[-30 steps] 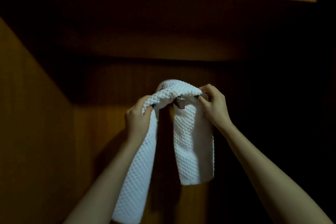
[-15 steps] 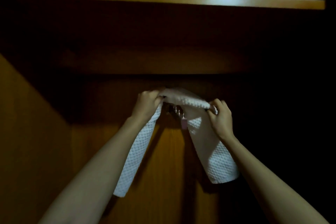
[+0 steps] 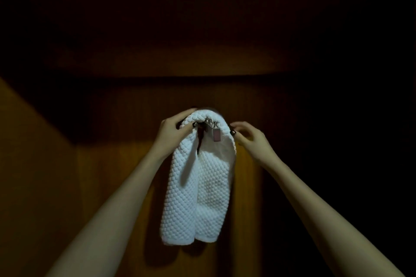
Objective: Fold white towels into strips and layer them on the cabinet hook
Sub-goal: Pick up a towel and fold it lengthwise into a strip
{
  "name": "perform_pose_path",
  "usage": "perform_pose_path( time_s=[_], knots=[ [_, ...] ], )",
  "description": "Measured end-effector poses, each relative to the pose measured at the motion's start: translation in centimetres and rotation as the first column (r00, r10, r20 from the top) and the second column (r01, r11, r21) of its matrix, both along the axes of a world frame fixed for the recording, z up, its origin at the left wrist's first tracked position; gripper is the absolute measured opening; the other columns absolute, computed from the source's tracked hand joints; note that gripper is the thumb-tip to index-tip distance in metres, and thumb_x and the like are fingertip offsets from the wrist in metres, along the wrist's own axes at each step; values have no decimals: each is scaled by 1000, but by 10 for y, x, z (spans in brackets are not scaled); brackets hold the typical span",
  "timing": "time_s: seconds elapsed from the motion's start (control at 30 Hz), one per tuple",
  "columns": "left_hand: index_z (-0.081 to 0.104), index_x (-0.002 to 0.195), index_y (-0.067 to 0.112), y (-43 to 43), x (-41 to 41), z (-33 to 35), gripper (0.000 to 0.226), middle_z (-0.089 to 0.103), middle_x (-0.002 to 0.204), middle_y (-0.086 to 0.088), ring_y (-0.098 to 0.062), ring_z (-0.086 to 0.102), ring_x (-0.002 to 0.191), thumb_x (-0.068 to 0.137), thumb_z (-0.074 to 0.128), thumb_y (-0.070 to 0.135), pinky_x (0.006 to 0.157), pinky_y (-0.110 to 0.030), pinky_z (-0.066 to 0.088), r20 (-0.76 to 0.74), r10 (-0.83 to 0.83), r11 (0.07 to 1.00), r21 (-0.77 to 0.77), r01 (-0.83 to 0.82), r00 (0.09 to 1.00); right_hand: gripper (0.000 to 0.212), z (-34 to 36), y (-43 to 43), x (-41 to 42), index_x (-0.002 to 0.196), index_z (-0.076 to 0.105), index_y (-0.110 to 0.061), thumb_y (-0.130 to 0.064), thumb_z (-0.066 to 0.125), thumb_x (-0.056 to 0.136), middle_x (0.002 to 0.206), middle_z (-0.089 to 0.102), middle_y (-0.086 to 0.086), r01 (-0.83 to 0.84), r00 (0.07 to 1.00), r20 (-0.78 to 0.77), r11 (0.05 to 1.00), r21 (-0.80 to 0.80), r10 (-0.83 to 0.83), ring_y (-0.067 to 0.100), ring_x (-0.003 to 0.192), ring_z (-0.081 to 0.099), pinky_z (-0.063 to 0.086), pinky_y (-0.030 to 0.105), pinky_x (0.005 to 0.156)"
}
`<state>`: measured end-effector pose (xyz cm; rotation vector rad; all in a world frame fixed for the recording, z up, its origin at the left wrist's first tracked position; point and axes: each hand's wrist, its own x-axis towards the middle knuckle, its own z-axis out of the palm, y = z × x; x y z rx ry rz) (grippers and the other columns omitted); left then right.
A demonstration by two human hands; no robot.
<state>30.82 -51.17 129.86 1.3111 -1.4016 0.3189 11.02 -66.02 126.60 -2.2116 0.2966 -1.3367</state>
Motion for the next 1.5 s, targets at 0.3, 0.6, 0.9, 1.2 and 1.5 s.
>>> perform_pose_path(
  time_s=[0.3,0.6,0.9,1.2,1.5],
  knots=[
    [55,136,14,-5,-12,-27,44,59,127,12,1,55,118,93,62,7,98,-14,45,-179,-50,989,-146,24,983,26,34,13,29,119,65,-14,-22,61,94,102,56,-2,36,998,-36,988,-151,-42,12,98,55,43,13,82],
    [61,130,11,-17,-29,-22,39,62,121,8,7,54,110,92,63,4,88,-1,40,-32,87,972,-217,-92,996,10,24,9,33,102,65,-12,-16,56,98,100,65,0,44,989,143,995,-92,-31,10,94,59,47,25,80],
    [47,143,22,-10,-30,-82,44,68,115,2,-9,66,97,100,54,18,81,-20,55,-138,123,986,-94,-136,983,31,-54,9,21,128,62,-17,-22,55,99,104,72,-4,-33,997,70,993,113,25,19,89,68,53,35,71],
    [48,143,22,1,-28,-104,54,66,123,0,-13,64,106,93,62,9,87,-25,55,-70,199,980,17,-198,978,37,-7,22,20,135,59,-17,-17,52,99,108,68,-15,58,987,148,998,30,-62,-6,94,63,50,14,83],
    [46,144,17,-3,-58,-98,47,63,129,-6,-18,60,115,98,54,11,87,-14,44,-184,186,982,10,-188,965,28,-60,44,34,123,66,-12,-14,51,99,98,72,-6,-22,989,150,990,138,1,-4,74,62,45,16,61]
  ],
)
